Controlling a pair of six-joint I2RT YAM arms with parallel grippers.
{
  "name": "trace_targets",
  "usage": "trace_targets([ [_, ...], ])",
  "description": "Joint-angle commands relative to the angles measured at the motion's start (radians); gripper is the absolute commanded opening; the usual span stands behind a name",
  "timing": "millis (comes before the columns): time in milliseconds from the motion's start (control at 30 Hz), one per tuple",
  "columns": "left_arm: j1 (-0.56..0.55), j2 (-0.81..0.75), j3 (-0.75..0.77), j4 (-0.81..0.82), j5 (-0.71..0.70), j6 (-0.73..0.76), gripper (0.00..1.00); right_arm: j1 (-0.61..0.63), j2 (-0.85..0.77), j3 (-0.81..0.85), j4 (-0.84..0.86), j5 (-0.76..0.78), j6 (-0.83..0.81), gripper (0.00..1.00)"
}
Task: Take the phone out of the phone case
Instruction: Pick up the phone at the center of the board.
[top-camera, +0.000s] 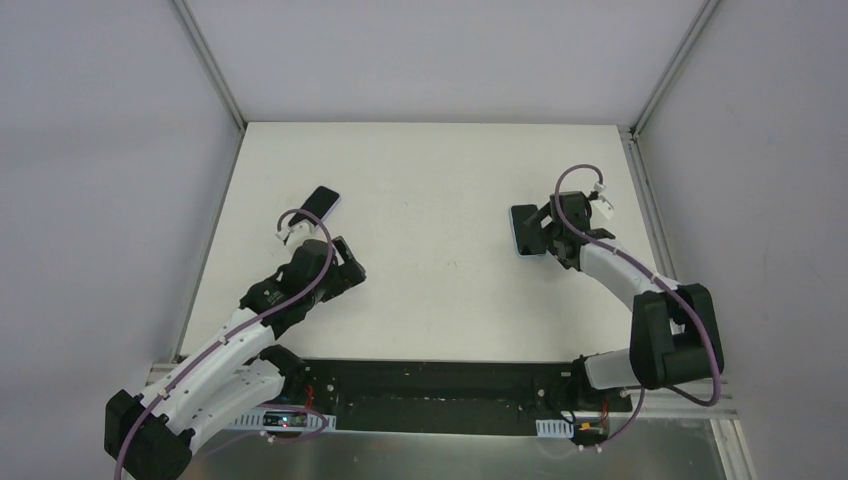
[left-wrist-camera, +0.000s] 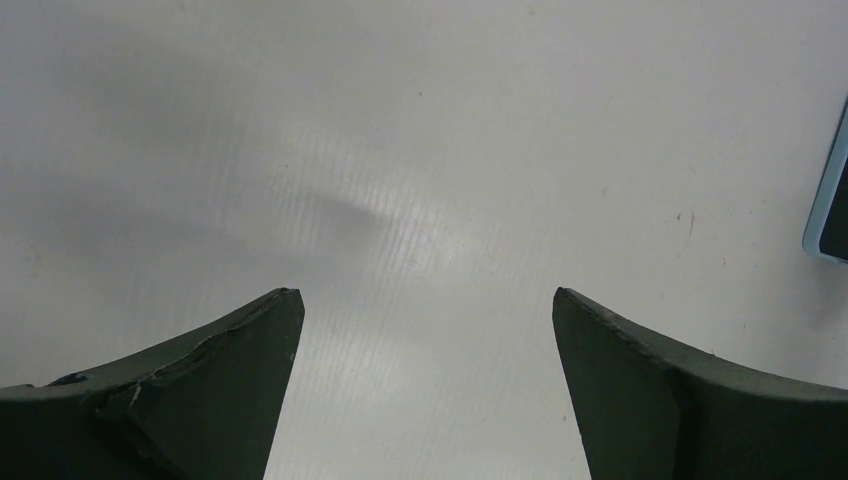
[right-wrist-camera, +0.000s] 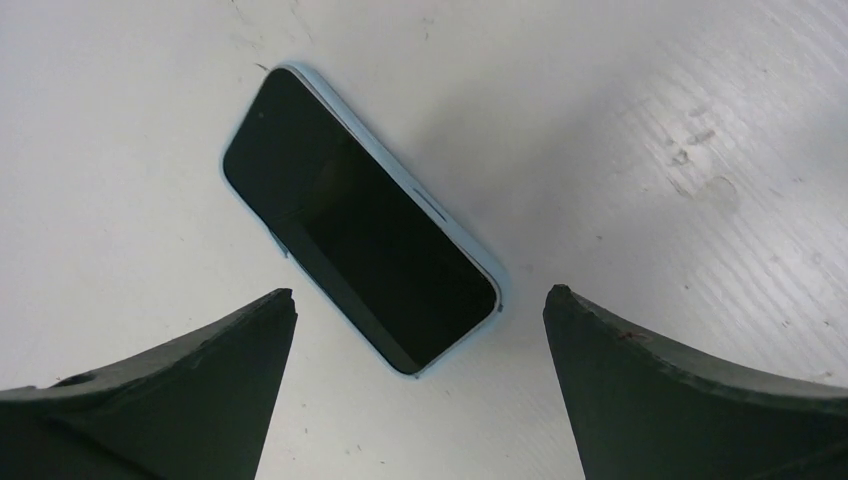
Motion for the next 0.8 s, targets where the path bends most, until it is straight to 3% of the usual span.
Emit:
trace_targets([
  [0, 0.01, -0.016, -0.029, 0.061, 0.053, 0.003, 1.0, -0.023, 0.055, 0.101, 0.023, -0.008, -0.024, 0.99],
  [400, 0.01, -0.023, -0.062, 0.101, 0.09, -0.014, 1.0, -0.057, 0.218, 0.238, -0.05, -0.027, -0.045, 0.98],
  [600, 0.01, -0.01, -0.062, 0.11, 0.102, -0.025, 1.0, -0.064, 0.248, 0.249, -0.054, -0.055, -0.05, 0.85],
  [767, 0.009, 0.0, -0.065, 0.121, 0.105, -0.032, 1.0, -0.068, 0.277, 0.276, -0.093, -0.078, -0.04, 0.68],
])
